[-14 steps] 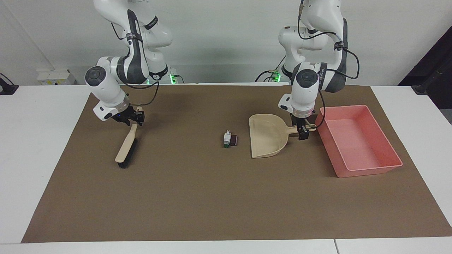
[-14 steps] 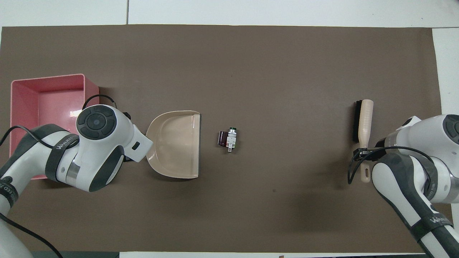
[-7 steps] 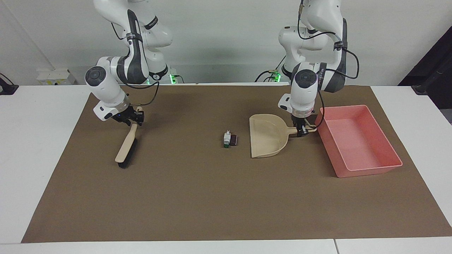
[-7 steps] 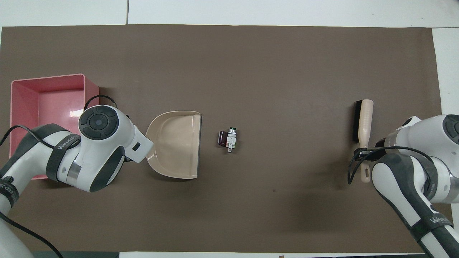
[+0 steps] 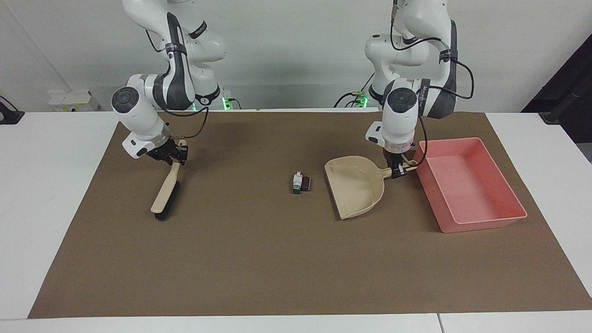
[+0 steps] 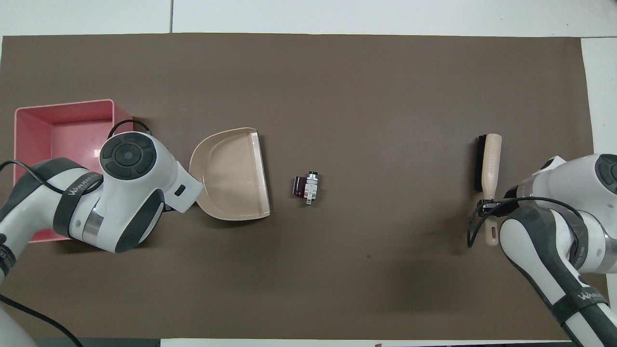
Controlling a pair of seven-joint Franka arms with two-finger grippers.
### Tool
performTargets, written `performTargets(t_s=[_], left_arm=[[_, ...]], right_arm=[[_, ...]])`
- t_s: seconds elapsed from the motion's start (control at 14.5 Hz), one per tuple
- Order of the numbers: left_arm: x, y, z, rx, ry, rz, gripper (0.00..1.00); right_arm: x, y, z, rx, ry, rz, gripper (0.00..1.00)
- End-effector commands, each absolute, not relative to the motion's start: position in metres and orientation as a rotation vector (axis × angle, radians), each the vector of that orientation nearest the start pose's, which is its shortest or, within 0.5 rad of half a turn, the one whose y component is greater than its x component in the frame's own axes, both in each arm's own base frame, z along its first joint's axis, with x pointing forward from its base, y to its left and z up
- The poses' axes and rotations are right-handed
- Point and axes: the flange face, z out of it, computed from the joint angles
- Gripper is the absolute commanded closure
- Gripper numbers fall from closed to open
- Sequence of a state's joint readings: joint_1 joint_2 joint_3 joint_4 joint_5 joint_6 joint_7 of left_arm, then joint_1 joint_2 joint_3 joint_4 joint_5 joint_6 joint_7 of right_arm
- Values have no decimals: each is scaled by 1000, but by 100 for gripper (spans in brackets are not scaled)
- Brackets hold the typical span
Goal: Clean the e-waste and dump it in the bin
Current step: 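Lift the brush with the right gripper toward the electronic part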
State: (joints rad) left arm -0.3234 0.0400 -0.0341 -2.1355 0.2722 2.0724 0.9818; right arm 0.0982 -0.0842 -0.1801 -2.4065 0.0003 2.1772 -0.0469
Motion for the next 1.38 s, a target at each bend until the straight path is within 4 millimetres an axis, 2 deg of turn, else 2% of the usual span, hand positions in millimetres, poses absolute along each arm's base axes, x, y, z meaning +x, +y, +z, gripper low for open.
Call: performTargets(t_s=[0.0, 0.07, 0.14, 0.21, 0.34, 0.48, 0.55, 0.62, 0.76, 0.9, 1.03, 1.17, 1.31], left_arm=[[520, -183, 408, -2081, 1953, 331, 100], [513, -200, 405, -2041, 1983, 351, 100], [507, -206, 402, -2020, 1996, 385, 100], [505, -211, 400, -1973, 2001, 418, 100], [507, -236, 387, -1873, 2034, 449, 100], [515, -245, 388, -1869, 2024, 505, 100], [521, -261, 383, -1853, 2026, 567, 100], [528, -272, 377, -1847, 2020, 611, 100], [529, -274, 375, -1843, 2018, 628, 100], [527, -276, 374, -1839, 2020, 632, 100], [525, -274, 372, -1836, 2016, 649, 100], [526, -272, 373, -1837, 2012, 652, 100], [523, -271, 369, -1834, 2013, 673, 100]], right_arm=[[458, -37, 337, -3096, 60, 204, 69], [458, -36, 337, -3096, 57, 206, 74], [457, -36, 337, -3096, 57, 209, 78], [458, -34, 338, -3096, 50, 209, 81], [458, -32, 338, -3096, 43, 211, 86], [459, -27, 340, -3096, 26, 228, 93], [465, -23, 347, -3098, 10, 238, 100], [473, -18, 357, -3110, -22, 264, 100], [494, 6, 381, -3129, -111, 329, 100], [508, 40, 404, -3165, -236, 394, 100], [506, 85, 411, -3199, -301, 386, 100], [493, 139, 412, -3284, -410, 368, 100], [485, 168, 407, -3300, -505, 402, 100]])
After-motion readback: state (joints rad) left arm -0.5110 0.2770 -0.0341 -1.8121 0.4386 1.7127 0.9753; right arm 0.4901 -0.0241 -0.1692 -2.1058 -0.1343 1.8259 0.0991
